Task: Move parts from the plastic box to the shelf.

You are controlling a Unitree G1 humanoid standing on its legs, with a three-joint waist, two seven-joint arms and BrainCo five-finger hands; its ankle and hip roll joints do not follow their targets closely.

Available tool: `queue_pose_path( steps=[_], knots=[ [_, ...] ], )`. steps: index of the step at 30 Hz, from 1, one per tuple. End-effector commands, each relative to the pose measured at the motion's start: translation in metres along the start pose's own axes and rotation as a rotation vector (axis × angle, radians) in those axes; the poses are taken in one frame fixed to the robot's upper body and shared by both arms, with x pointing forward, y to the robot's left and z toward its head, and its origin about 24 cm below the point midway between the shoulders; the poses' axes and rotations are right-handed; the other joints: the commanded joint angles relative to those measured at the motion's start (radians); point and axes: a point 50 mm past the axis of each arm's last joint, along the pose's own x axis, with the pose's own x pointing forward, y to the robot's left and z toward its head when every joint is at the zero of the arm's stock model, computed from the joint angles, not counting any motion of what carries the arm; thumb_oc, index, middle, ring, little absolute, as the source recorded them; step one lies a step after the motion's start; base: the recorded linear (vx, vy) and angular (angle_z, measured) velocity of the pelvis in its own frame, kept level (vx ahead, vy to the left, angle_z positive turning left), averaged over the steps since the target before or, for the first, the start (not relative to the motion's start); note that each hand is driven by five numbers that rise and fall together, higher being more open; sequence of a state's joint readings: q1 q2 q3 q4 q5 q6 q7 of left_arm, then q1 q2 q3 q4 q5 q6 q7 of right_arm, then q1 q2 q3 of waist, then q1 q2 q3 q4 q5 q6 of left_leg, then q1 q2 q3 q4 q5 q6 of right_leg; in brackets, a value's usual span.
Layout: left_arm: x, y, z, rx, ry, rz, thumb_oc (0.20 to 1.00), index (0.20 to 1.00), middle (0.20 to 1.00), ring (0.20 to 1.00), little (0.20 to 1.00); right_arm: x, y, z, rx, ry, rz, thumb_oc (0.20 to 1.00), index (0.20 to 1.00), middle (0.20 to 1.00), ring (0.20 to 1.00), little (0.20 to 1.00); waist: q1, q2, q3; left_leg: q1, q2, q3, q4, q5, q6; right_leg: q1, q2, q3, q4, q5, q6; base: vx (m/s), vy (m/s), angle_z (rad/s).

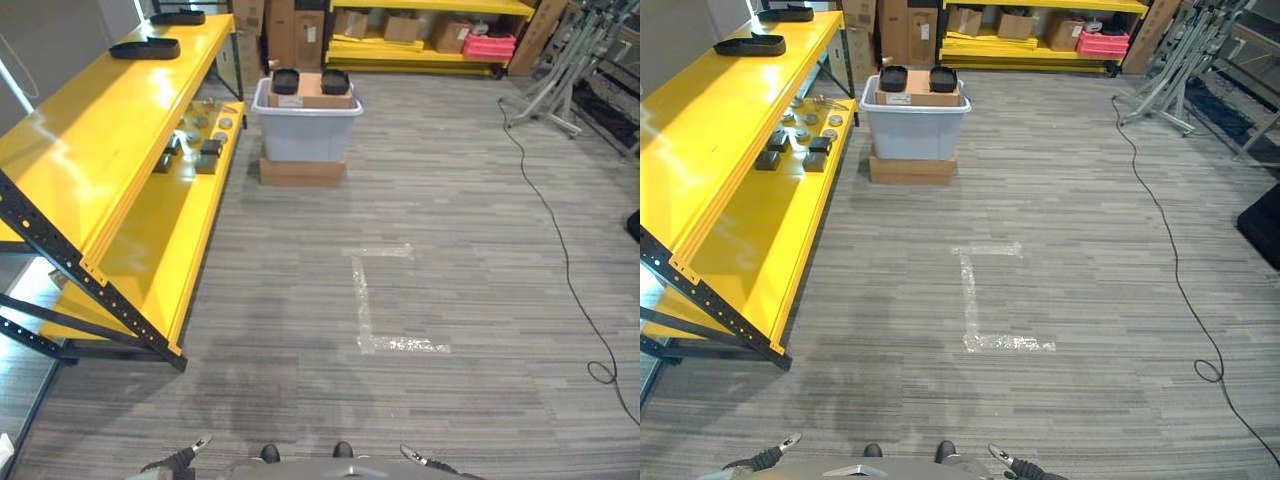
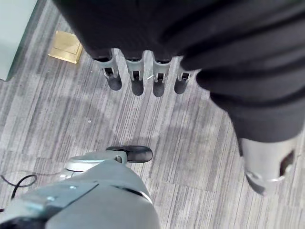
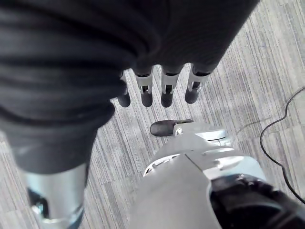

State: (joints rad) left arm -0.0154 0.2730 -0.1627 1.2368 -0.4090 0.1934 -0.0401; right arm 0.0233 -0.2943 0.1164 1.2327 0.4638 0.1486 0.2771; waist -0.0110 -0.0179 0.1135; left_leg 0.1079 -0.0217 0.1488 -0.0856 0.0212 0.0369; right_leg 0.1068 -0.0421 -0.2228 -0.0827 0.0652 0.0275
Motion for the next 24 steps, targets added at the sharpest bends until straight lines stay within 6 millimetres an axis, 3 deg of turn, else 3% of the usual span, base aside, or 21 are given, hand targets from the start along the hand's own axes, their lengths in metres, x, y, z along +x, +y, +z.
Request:
queue_pose_path(
  steps=[1,9,24],
  knots=[
    [0.0003,-0.0032,0.0089,0.073,-0.023,-0.034,1.000,1.000,1.000,1.000,1.000,0.0008,0.0003,0.0098,-0.062,0.011,-0.009,1.000,1.000,1.000,1.000,1.000,-0.006,0.008,0.007,0.030,0.042,0.064,-0.002,-0.106,-0.022,0.047,-0.050,0.020,0.008,-0.112,0.066,-0.01,0.007,-0.05],
    [0.0001,-0.0010,0.0101,0.078,-0.044,-0.004,1.000,1.000,1.000,1.000,1.000,-0.0004,-0.0046,0.0028,-0.061,0.045,-0.034,1.000,1.000,1.000,1.000,1.000,-0.009,0.011,0.011,0.039,0.041,0.065,-0.002,-0.111,-0.021,0.053,-0.053,0.022,0.011,-0.115,0.067,0.01,0.005,-0.04],
    [0.0000,0.0011,0.0096,0.070,-0.060,0.002,1.000,1.000,1.000,1.000,1.000,0.0008,-0.0009,0.0090,-0.096,0.003,-0.028,1.000,1.000,1.000,1.000,1.000,-0.010,0.007,0.011,0.046,0.038,0.064,-0.002,-0.115,-0.017,0.053,-0.053,0.026,0.016,-0.117,0.067,0.00,0.001,0.00]
  ],
)
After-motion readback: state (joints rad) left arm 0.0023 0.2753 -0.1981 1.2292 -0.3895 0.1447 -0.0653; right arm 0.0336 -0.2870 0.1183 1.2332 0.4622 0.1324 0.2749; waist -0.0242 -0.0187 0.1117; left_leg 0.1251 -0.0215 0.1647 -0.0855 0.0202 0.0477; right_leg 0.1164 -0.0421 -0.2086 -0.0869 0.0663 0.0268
